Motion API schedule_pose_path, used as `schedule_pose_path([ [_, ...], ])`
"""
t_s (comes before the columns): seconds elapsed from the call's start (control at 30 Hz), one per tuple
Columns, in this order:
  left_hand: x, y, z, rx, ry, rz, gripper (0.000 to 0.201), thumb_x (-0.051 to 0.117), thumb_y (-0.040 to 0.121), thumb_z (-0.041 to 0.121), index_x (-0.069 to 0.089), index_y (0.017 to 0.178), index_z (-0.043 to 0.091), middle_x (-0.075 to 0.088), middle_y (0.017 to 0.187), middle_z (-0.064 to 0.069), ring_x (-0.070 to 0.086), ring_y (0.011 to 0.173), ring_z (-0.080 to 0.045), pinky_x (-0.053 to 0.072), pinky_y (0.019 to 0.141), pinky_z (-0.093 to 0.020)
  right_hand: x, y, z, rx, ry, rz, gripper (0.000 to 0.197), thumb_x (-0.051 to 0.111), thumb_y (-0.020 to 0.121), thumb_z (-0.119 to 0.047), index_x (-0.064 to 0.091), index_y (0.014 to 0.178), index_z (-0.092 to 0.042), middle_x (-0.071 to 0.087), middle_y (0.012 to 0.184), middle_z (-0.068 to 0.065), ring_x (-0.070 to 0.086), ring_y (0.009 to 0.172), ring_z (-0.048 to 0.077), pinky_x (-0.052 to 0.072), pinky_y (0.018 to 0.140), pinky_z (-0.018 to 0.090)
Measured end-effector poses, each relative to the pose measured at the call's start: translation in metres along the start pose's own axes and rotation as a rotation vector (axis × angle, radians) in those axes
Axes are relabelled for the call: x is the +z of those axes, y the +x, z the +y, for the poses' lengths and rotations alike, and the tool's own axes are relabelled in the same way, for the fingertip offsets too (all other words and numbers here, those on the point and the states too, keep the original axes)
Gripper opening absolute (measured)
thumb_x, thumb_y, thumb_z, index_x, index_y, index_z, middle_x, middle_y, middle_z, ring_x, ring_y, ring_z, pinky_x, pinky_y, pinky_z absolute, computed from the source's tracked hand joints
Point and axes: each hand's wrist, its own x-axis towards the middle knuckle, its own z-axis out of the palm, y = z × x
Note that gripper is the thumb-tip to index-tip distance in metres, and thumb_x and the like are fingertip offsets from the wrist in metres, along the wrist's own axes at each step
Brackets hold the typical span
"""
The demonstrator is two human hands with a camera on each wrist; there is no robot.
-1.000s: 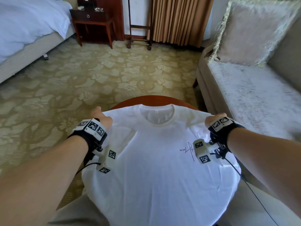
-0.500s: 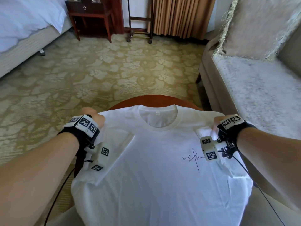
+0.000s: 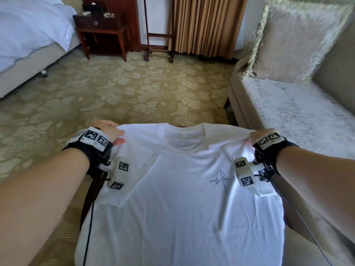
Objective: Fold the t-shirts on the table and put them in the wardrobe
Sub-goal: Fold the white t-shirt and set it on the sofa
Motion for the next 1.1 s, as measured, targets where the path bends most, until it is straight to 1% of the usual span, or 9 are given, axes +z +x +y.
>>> schedule_pose_path([
  [0.13, -0.022, -0.018, 0.034, 0.056, -0.248, -0.118, 0.031, 0.054, 0.093, -0.010, 0.054, 0.076, 0.016, 0.057, 0.084, -0.015, 0.065, 0.056, -0.024, 0.048, 0.038, -0.017, -0.031, -0.004, 0.008, -0.004, 0.462, 0.082, 0.037, 0.057, 0.092, -0.017, 0.057, 0.128, -0.011, 0.059, 0.128, 0.009, 0.058, 0.116, 0.025, 0.047, 0.067, 0.019],
  [0.3, -0.071, -0.059, 0.037, 0.108, -0.498, -0.322, 0.048, 0.047, 0.085, -0.007, 0.073, 0.052, 0.016, 0.065, 0.072, -0.014, 0.070, 0.055, -0.022, 0.058, 0.051, -0.027, -0.057, -0.051, 0.034, 0.084, 0.686, 0.213, 0.026, 0.037, 0.102, -0.016, 0.061, 0.108, -0.017, 0.060, 0.110, -0.001, 0.056, 0.105, 0.019, 0.041, 0.088, 0.024],
  [0.43, -0.081, -0.106, 0.015, 0.110, -0.421, -0.177, 0.025, 0.051, 0.087, -0.010, 0.072, 0.091, 0.002, 0.064, 0.085, -0.013, 0.070, 0.073, -0.022, 0.058, 0.063, -0.026, -0.042, -0.086, 0.068, 0.095, 0.793, 0.195, 0.017, 0.049, 0.093, -0.016, 0.066, 0.091, -0.020, 0.059, 0.074, -0.007, 0.056, 0.064, 0.014, 0.041, 0.054, 0.021],
  [0.5, -0.080, -0.128, -0.006, 0.131, -0.422, -0.064, 0.017, 0.058, 0.091, -0.009, 0.068, 0.103, -0.006, 0.068, 0.090, -0.014, 0.067, 0.091, -0.026, 0.055, 0.072, -0.022, -0.025, -0.100, 0.083, 0.092, 0.725, 0.160, 0.018, 0.049, 0.092, -0.019, 0.067, 0.088, -0.018, 0.066, 0.082, -0.003, 0.063, 0.072, 0.019, 0.048, 0.060, 0.024],
  [0.57, -0.080, -0.151, -0.036, 0.085, -0.560, -0.086, 0.025, 0.059, 0.085, -0.016, 0.073, 0.073, 0.001, 0.069, 0.085, -0.013, 0.066, 0.090, -0.028, 0.059, 0.062, -0.024, -0.001, -0.120, 0.095, 0.037, 0.490, 0.043, 0.021, 0.046, 0.096, -0.021, 0.065, 0.088, -0.018, 0.067, 0.103, -0.001, 0.065, 0.095, 0.024, 0.051, 0.078, 0.030],
  [0.7, -0.085, -0.186, -0.093, -0.003, -0.269, -0.134, 0.035, 0.051, 0.081, -0.025, 0.070, 0.065, 0.000, 0.072, 0.092, -0.014, 0.068, 0.083, -0.023, 0.060, 0.062, -0.025, 0.051, -0.145, 0.117, 0.028, 0.311, -0.084, 0.031, 0.057, 0.091, -0.020, 0.059, 0.120, -0.010, 0.059, 0.123, 0.013, 0.058, 0.113, 0.033, 0.041, 0.060, 0.021],
  [0.8, -0.080, -0.207, -0.120, 0.002, 0.055, -0.197, 0.031, 0.055, 0.080, -0.025, 0.070, 0.100, -0.007, 0.068, 0.105, -0.020, 0.065, 0.065, -0.015, 0.050, 0.049, -0.011, 0.088, -0.142, 0.121, 0.057, 0.190, -0.162, 0.028, 0.059, 0.074, -0.028, 0.063, 0.098, -0.016, 0.065, 0.107, 0.011, 0.063, 0.093, 0.029, 0.052, 0.077, 0.029],
  [0.9, -0.069, -0.218, -0.130, 0.066, 0.347, -0.206, 0.037, 0.073, 0.073, -0.014, 0.072, 0.105, 0.004, 0.063, 0.117, -0.016, 0.060, 0.097, -0.025, 0.048, 0.072, -0.017, 0.079, -0.181, 0.097, -0.092, 0.121, -0.142, 0.047, 0.067, 0.080, -0.031, 0.057, 0.124, -0.022, 0.054, 0.131, 0.007, 0.053, 0.119, 0.029, 0.048, 0.094, 0.038],
  [1.1, -0.044, -0.227, -0.134, 0.084, 0.875, -0.080, 0.043, 0.083, 0.044, 0.057, 0.059, 0.080, 0.052, 0.040, 0.121, 0.005, 0.029, 0.120, -0.029, 0.028, 0.095, -0.034, 0.101, -0.198, 0.063, -0.183, 0.207, -0.082, 0.072, 0.072, 0.078, -0.039, 0.037, 0.140, -0.036, 0.040, 0.133, 0.007, 0.052, 0.115, 0.027, 0.048, 0.098, 0.045],
])
